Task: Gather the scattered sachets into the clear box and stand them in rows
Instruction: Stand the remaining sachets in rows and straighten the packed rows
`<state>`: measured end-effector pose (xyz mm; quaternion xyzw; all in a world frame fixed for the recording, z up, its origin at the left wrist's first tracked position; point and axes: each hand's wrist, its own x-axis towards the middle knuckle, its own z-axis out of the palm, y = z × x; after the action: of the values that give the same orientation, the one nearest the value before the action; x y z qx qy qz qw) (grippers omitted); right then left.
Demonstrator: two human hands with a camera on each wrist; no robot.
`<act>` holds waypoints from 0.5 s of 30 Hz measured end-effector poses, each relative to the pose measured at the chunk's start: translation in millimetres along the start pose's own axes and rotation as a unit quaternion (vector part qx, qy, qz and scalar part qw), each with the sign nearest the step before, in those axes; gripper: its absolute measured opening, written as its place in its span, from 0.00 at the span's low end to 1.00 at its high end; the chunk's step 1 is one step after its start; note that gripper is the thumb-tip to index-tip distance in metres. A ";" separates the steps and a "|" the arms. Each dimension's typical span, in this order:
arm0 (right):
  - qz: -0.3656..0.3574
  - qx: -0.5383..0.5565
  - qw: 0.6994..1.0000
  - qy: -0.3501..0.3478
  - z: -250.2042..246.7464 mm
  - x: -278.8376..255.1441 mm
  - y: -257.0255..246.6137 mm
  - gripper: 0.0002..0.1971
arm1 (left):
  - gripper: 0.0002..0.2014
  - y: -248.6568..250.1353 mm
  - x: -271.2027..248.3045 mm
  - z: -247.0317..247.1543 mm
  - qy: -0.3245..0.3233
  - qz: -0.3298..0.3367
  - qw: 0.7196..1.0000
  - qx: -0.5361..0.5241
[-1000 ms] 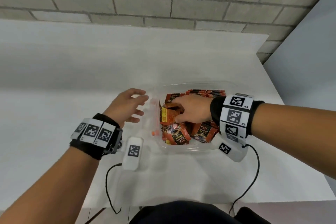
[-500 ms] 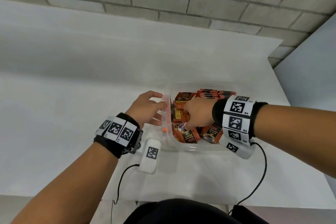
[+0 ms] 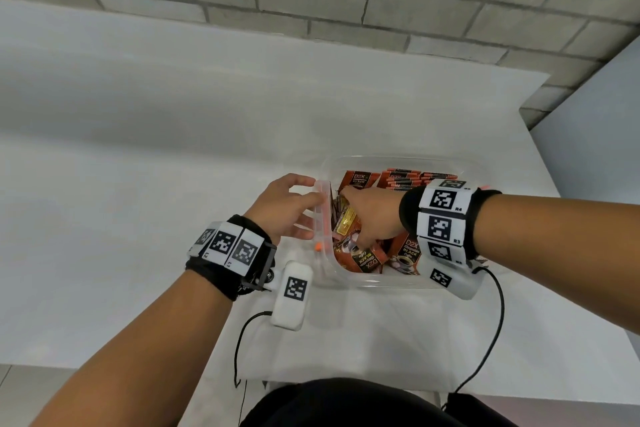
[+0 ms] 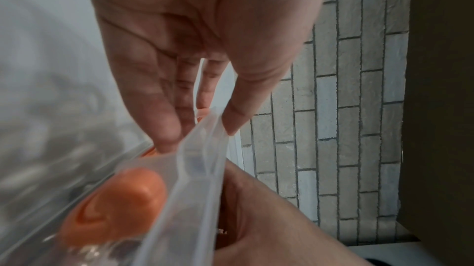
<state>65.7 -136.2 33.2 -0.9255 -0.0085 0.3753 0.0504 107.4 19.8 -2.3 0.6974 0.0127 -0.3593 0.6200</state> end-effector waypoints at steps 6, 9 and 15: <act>-0.018 -0.081 0.996 -0.019 5.6 -1.5 -0.7 0.23 | 0.15 -1.3 2.6 -0.4 0.001 -0.004 1.000 0.000; -0.035 -0.102 0.994 -0.024 7.5 -3.6 -4.0 0.24 | 0.16 -2.2 3.6 0.0 0.002 -0.006 1.000 -0.005; -0.045 -0.098 0.993 -0.044 4.9 -5.1 -9.3 0.30 | 0.15 -2.6 3.3 2.0 0.003 -0.002 1.000 -0.012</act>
<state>58.8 -126.8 34.2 -0.9072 -0.0885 0.4105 -0.0239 107.7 17.2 -6.2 0.6911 0.0200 -0.3580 0.6275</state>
